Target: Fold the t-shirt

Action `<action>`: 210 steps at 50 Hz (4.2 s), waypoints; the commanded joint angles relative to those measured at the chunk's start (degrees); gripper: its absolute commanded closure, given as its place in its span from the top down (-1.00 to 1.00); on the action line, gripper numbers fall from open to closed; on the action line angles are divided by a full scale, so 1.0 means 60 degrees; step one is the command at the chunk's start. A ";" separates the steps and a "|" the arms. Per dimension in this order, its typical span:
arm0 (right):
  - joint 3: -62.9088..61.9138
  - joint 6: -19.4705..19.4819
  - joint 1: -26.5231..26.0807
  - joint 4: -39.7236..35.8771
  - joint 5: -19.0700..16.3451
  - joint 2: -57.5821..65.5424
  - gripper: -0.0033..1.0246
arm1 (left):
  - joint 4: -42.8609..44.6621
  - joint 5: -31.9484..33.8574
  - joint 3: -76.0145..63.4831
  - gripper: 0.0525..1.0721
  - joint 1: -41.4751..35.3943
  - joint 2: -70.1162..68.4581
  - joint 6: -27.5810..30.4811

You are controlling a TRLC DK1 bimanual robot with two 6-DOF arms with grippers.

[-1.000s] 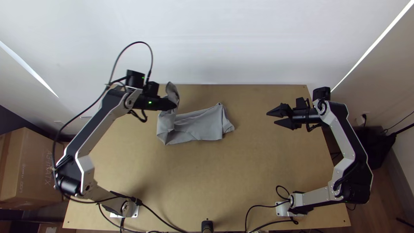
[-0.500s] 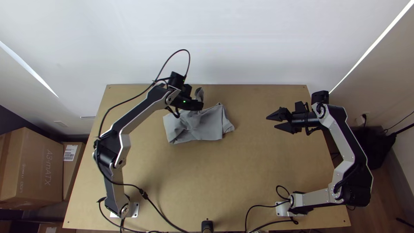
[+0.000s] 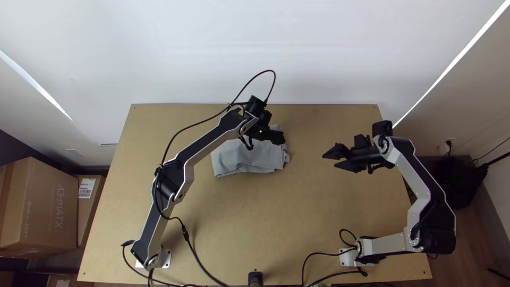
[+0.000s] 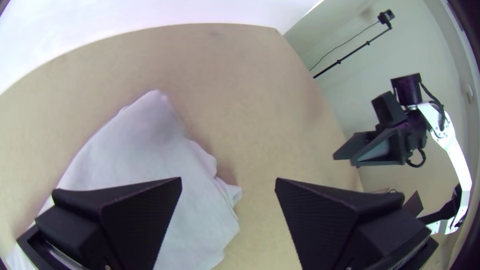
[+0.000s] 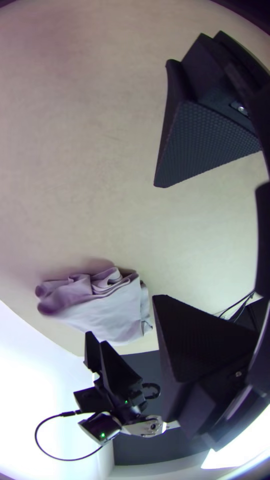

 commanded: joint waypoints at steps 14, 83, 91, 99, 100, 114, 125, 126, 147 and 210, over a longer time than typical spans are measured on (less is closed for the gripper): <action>0.0410 0.0975 0.2052 0.1921 0.0062 0.0240 0.92 | -0.0072 -0.0711 -0.1473 0.92 0.1145 -0.3588 0.1305; 0.2959 0.2278 0.3795 0.5641 0.1073 0.5792 -0.95 | 0.0500 -0.2264 -0.7815 0.91 0.7913 -1.2875 0.1158; 0.2549 0.2571 0.2404 0.5803 0.1351 0.5279 -0.95 | 0.0617 -0.2249 -0.8123 0.91 0.7927 -1.3007 0.1070; 0.2300 0.2820 0.0792 0.5920 0.1586 0.4869 -0.95 | 0.1012 -0.2190 -0.8577 0.91 0.7913 -1.3153 0.0982; 0.2270 0.2879 0.0616 0.5920 0.1615 0.4840 -0.95 | 0.1042 -0.2176 -0.8621 0.91 0.7913 -1.3168 0.0982; 0.2007 0.3904 -0.2035 0.6169 0.2757 0.4386 -0.95 | 0.1408 -0.1927 -0.8811 0.91 0.7839 -1.3153 0.0924; 0.1640 0.4109 -0.3134 0.6110 0.3651 0.3653 0.86 | 0.1730 -0.1898 -0.9075 0.91 0.7810 -1.3139 0.0924; 0.1567 0.4095 -0.3192 0.6125 0.3724 0.3478 0.88 | 0.1745 -0.1883 -0.9090 0.91 0.7825 -1.3139 0.0924; 0.1040 0.2879 -0.2430 0.6301 0.5336 0.0079 0.91 | 0.2726 -0.1898 -0.9412 0.91 0.8044 -1.3725 0.0807; -0.6372 0.1092 -0.2050 0.9509 0.5892 -1.4730 0.91 | 0.6549 -0.2000 -1.8348 0.89 0.7854 -2.1503 0.0807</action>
